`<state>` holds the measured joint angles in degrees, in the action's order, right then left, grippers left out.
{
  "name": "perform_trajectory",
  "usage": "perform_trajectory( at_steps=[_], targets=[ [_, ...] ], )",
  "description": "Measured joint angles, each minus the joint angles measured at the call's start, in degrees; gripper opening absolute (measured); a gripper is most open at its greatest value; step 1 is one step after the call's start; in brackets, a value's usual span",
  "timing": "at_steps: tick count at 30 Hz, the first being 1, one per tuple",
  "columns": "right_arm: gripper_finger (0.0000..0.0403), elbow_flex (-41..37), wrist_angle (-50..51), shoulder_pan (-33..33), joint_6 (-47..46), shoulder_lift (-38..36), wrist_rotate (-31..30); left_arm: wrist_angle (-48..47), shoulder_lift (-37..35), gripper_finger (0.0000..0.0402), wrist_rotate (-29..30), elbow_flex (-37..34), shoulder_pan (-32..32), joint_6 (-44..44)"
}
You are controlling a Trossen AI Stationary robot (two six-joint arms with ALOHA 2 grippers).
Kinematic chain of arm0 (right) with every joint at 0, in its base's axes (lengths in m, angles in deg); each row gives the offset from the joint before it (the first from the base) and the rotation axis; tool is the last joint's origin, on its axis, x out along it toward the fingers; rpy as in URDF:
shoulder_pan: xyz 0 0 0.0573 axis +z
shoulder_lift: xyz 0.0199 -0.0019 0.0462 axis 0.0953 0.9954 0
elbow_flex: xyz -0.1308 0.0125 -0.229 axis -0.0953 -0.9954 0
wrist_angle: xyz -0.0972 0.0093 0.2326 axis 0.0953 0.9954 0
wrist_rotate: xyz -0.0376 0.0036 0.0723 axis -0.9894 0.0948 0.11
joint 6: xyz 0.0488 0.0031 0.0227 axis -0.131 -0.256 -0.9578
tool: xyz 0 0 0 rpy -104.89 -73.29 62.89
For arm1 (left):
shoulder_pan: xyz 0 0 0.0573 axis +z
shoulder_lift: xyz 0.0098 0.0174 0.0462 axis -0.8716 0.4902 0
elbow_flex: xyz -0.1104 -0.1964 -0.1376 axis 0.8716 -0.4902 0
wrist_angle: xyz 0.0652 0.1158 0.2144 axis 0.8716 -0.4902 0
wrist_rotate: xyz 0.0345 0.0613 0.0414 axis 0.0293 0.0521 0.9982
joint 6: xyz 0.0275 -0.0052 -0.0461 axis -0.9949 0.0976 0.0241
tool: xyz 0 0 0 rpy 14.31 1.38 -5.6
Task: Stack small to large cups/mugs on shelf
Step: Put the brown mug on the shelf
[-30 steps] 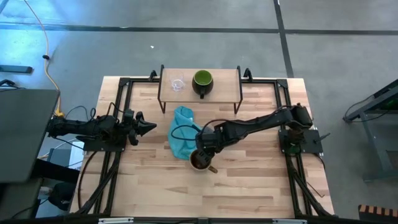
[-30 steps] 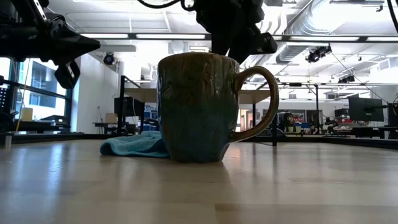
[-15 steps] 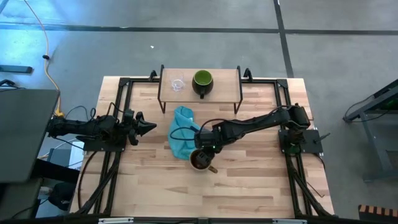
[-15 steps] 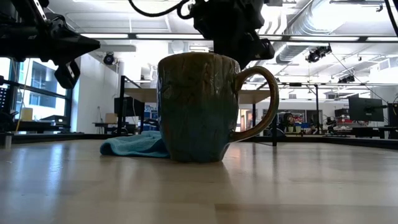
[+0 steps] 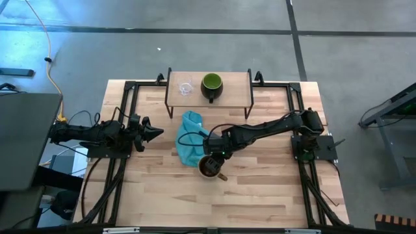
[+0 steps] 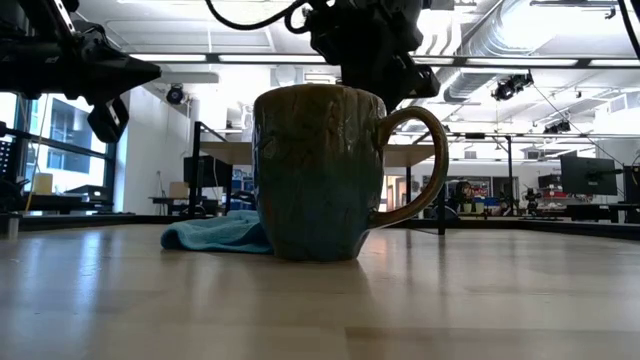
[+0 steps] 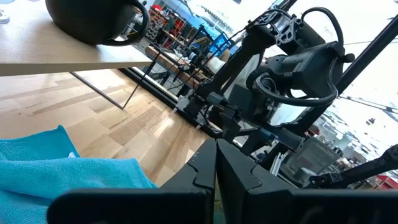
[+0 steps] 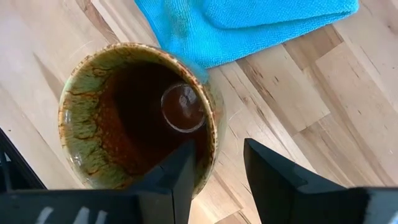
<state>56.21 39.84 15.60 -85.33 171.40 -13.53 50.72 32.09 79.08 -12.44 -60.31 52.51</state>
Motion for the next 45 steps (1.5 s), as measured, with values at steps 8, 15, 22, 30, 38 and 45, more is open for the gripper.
perform_trajectory(
  at_steps=[8, 15, 22, 30, 38, 45],
  targets=[
    [0.0128, -0.01, -0.71, -0.02, 0.02, 0.59, -0.02, 0.00, 0.00, 0.0001, 0.00, 0.00, 0.02, 0.04],
    [0.0128, -0.04, -2.91, -0.02, 0.04, 2.08, 0.22, -0.01, 0.00, 0.0001, -0.02, 0.00, 0.00, 0.00],
    [0.0128, -0.04, -2.72, -0.02, -0.54, 2.11, -0.07, -0.01, -0.01, 0.0001, -0.28, 0.00, 0.00, 0.15],
    [0.0102, -0.04, -1.84, -0.02, -1.31, 2.03, -0.24, 0.00, -0.01, 0.0001, -0.44, 0.00, 0.02, 0.15],
    [0.0010, -0.02, -1.43, -0.02, -1.27, 1.90, -0.50, 0.00, 0.00, 0.0001, -0.44, 0.00, 0.00, 0.17],
    [0.0005, 0.00, -0.66, 0.00, -4.18, 1.90, -0.69, 0.00, 0.00, 0.0001, -0.44, 0.00, 0.00, 0.20]
  ],
)
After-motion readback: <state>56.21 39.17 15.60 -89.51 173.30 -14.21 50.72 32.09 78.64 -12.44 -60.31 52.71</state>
